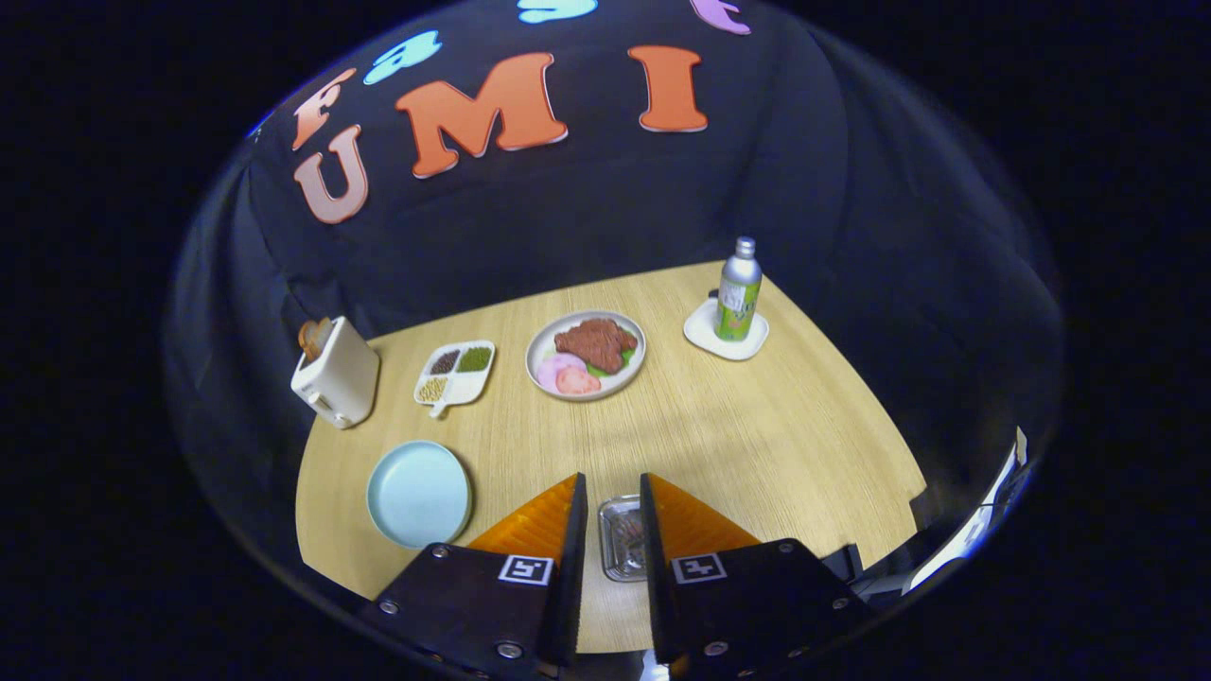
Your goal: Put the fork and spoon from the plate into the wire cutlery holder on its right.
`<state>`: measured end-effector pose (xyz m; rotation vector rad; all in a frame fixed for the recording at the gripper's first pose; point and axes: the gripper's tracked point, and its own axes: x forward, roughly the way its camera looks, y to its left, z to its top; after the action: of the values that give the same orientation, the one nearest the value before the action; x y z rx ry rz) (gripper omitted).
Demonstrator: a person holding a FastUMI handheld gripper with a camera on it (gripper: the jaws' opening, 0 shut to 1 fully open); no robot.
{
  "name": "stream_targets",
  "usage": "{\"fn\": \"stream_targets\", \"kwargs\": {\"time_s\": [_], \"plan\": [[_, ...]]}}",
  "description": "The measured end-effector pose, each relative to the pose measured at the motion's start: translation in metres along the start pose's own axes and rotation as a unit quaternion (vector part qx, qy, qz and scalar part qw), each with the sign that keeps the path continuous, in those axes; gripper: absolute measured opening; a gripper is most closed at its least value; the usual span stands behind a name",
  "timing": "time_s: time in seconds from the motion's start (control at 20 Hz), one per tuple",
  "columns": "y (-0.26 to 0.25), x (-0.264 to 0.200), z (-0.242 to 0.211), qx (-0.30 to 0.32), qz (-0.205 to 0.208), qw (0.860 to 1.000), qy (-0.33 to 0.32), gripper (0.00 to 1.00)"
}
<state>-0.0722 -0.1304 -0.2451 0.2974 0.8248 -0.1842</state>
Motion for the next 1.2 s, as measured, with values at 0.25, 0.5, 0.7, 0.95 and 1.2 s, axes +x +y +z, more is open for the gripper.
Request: {"fn": "stream_targets", "kwargs": {"time_s": [0.25,0.5,0.7,0.95,1.2], "plan": [[0.041,-0.044,0.096,-0.018,0.039,0.987,-0.153,0.45],[0.072,-0.085,0.15,-0.046,0.059,0.964,-0.254,0.64],[0.091,-0.105,0.169,-0.06,0.074,0.949,-0.299,0.81],[0.11,-0.124,0.189,-0.085,0.073,0.933,-0.341,0.89],[0.128,-0.133,0.2,-0.094,0.08,0.922,-0.366,0.89]]}}
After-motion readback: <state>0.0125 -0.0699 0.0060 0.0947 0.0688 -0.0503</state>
